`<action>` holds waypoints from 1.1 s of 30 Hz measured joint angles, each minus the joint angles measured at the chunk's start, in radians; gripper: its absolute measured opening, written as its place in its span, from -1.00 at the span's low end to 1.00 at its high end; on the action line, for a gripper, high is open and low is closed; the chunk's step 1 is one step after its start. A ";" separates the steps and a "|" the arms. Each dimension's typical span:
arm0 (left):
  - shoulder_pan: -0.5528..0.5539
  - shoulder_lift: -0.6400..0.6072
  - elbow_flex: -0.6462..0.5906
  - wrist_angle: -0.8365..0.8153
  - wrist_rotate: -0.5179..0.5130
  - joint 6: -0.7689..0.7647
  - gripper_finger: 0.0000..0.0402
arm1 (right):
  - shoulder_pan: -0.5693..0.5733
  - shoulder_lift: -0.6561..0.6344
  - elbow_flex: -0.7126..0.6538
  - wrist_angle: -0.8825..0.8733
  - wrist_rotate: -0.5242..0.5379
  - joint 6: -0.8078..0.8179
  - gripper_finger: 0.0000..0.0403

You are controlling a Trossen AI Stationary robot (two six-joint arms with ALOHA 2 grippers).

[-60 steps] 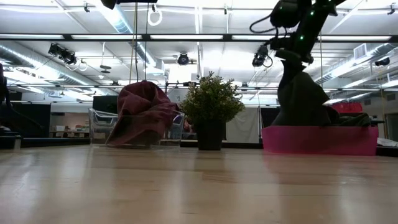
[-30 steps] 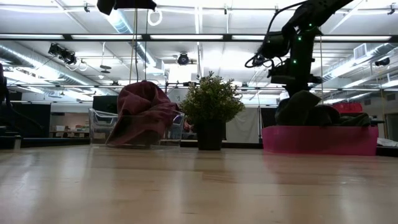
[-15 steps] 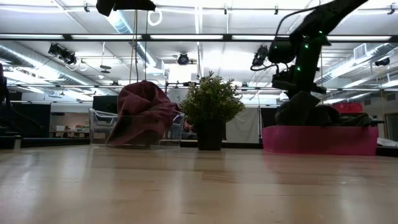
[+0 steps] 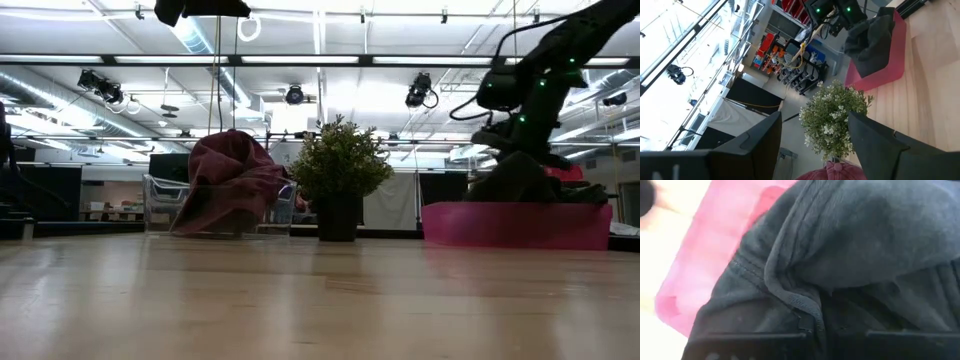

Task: Pick & Place hat
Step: Put the black cap into the pink bin

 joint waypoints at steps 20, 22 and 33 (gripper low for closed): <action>0.000 0.000 0.000 0.001 0.029 0.000 0.15 | -0.047 0.019 -0.125 0.234 -0.123 0.097 -0.68; 0.000 0.000 0.000 0.001 0.029 0.000 0.15 | -0.047 0.016 -0.125 0.226 -0.123 0.082 -0.55; 0.000 0.000 0.000 0.000 0.029 0.000 0.15 | -0.061 -0.050 -0.034 0.045 -0.139 0.027 0.29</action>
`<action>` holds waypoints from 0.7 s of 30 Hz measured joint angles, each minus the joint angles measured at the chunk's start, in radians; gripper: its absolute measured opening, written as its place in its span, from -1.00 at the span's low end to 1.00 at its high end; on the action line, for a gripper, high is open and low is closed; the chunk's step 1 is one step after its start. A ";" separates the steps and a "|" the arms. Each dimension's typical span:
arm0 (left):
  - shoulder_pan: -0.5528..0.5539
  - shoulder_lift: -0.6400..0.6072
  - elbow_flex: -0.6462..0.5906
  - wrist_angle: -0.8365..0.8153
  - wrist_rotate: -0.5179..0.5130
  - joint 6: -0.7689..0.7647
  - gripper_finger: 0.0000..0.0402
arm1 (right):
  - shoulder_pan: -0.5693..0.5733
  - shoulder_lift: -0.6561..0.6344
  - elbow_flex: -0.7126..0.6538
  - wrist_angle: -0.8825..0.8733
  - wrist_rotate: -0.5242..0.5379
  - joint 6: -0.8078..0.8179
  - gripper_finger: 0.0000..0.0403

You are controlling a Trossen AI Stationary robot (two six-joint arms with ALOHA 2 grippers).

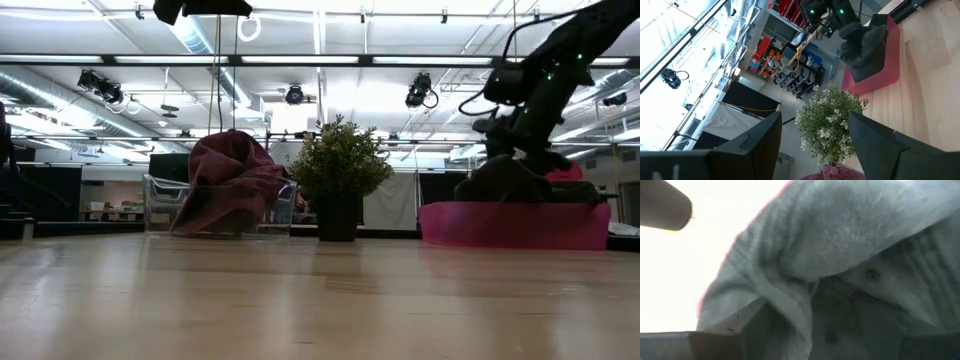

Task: Pick & Place hat
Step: Put the black cap into the pink bin, then return to Home Position

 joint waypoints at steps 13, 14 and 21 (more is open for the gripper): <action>0.000 0.000 0.000 0.000 -0.001 0.000 0.15 | 0.000 -0.059 0.197 -0.292 0.045 -0.054 0.37; 0.000 0.000 0.000 -0.001 -0.001 0.000 0.15 | 0.000 -0.066 0.215 -0.327 0.045 -0.067 0.35; 0.000 0.000 0.000 -0.012 -0.002 -0.039 0.15 | 0.004 -0.192 0.260 -0.494 0.046 -0.101 0.05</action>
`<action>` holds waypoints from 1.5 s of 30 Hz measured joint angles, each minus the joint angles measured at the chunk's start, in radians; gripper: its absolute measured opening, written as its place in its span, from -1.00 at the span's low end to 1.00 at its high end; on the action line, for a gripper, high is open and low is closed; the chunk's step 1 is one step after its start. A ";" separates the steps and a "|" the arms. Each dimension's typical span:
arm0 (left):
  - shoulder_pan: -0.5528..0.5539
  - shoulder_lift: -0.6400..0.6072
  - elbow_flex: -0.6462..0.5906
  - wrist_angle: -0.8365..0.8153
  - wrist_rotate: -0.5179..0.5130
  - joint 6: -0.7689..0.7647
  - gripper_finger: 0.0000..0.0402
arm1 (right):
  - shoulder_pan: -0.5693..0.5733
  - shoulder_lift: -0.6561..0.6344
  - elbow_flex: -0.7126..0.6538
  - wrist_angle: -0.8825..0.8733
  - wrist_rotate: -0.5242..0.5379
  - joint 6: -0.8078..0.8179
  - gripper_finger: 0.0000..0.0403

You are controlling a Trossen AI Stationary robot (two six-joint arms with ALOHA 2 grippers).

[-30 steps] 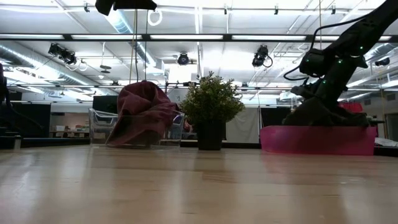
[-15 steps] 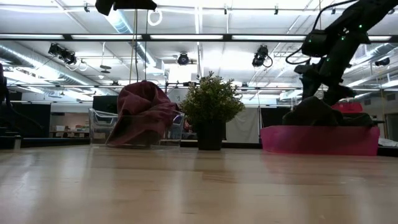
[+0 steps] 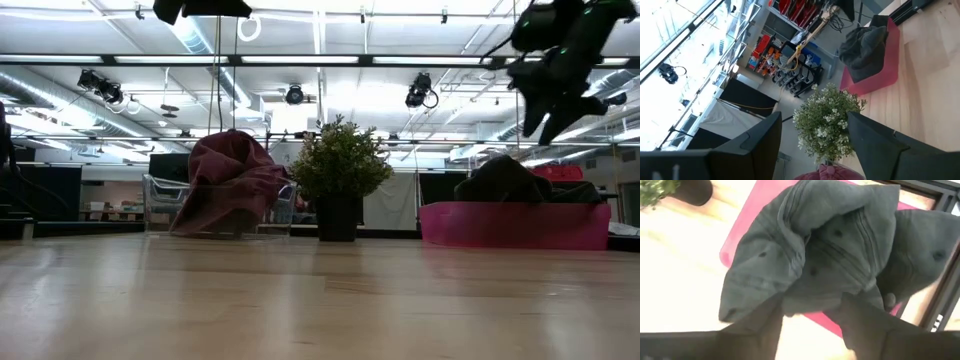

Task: Pick & Place hat
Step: Return to Home Position

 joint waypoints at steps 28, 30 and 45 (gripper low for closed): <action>0.060 -0.001 0.000 -0.025 0.039 -0.040 0.15 | 0.655 -0.533 -0.754 1.469 -0.292 0.230 -0.99; 0.060 -0.001 0.000 -0.025 0.039 -0.040 0.15 | 0.687 -0.533 -0.754 1.451 -0.264 0.199 -0.99; 0.043 -0.001 0.000 -0.025 0.037 -0.047 0.15 | 0.881 -0.672 -0.754 1.370 -0.281 0.109 -1.00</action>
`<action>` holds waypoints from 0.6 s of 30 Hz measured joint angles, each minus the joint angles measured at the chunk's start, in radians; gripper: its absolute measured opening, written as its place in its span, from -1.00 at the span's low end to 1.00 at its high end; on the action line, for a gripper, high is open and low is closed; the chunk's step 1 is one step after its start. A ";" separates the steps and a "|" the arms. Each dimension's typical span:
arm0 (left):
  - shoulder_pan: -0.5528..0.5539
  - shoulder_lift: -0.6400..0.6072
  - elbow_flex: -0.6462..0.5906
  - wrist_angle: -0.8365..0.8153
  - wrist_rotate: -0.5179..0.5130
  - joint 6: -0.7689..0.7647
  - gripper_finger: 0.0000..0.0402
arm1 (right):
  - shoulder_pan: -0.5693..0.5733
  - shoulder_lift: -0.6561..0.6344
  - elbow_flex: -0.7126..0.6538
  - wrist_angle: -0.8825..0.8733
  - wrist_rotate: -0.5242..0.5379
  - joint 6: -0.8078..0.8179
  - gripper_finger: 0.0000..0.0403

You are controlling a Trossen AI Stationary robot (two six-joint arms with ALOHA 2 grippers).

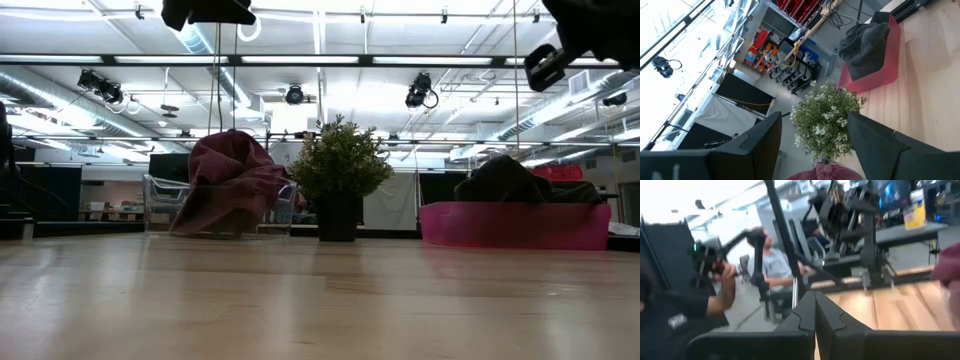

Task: Pick & Place hat
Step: Return to Home Position

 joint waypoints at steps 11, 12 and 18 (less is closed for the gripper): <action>0.000 0.000 0.000 0.000 0.000 -0.001 0.15 | 0.017 -0.196 0.000 -0.255 0.068 -0.085 -1.00; 0.000 0.000 0.000 0.000 0.000 -0.001 0.15 | 0.017 -0.219 0.000 -0.277 0.067 -0.090 -1.00; 0.000 0.000 0.000 0.001 0.008 -0.001 0.15 | 0.017 -0.245 0.000 -0.294 0.133 -0.107 -1.00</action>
